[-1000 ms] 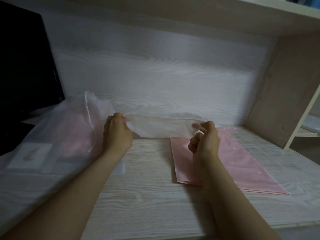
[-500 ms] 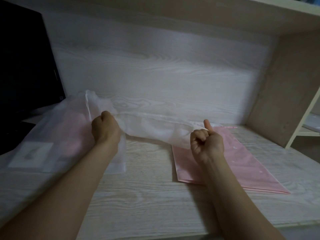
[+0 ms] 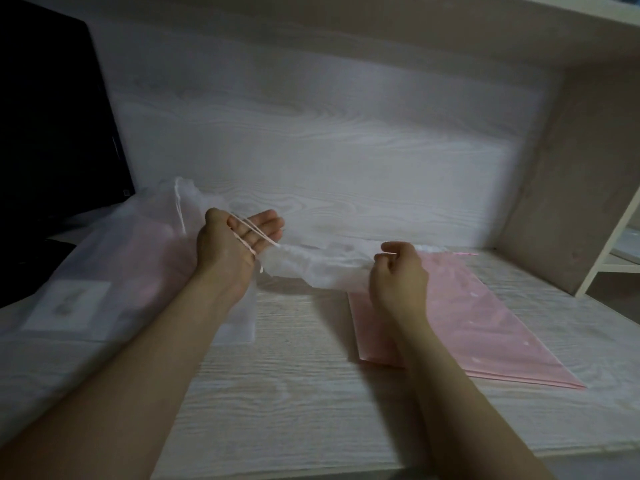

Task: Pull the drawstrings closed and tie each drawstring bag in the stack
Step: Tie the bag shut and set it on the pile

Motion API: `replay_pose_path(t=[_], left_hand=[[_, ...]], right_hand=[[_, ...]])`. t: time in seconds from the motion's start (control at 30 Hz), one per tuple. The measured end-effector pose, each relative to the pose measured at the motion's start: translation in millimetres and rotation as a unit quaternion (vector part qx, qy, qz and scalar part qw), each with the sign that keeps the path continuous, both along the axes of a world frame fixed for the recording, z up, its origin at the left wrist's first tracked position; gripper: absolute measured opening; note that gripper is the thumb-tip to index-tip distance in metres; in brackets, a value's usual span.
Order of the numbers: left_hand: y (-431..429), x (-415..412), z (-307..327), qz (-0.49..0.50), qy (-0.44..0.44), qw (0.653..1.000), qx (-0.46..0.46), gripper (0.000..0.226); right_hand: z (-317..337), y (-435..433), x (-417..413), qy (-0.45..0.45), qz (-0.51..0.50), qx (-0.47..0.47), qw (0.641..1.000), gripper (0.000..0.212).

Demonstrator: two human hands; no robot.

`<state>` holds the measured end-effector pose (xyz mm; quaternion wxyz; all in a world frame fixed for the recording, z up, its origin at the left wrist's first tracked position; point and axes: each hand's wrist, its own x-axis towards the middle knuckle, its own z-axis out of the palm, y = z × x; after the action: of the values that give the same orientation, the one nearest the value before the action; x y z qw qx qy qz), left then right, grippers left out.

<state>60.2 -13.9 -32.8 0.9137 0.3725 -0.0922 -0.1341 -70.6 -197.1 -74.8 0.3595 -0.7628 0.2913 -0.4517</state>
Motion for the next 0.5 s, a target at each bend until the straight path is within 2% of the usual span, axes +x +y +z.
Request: replay_pose_path(t=[0.1,0.2,0.27,0.4,0.5], left_hand=[[0.7,-0.7,1.8,0.018,-0.027,0.999,0.034,0.031],[0.2,0.6,-0.2,0.026,-0.059,0.993,0.101,0.029],[-0.4,1.3,-0.9,0.053,-0.066,0.989,0.125,0.027],[1.6,4.2,0.1,0.12,-0.052,0.981,0.143,0.028],[6.9,6.0,2.6,0.175,-0.015,0.974,0.14,0.03]], right_hand=[[-8.0,2.1,3.0,0.1,0.021,-0.159,0.982,0.034],[-10.8,-2.1,2.6,0.192,0.012,-0.241,0.951,0.023],[-10.1,-4.7,2.8,0.21,-0.02,-0.295,0.932,0.018],[-4.4,-4.7,2.0,0.085,-0.049,-0.344,0.934,0.035],[0.1,-8.4,1.5,0.032,-0.059,-0.277,0.959,0.032]])
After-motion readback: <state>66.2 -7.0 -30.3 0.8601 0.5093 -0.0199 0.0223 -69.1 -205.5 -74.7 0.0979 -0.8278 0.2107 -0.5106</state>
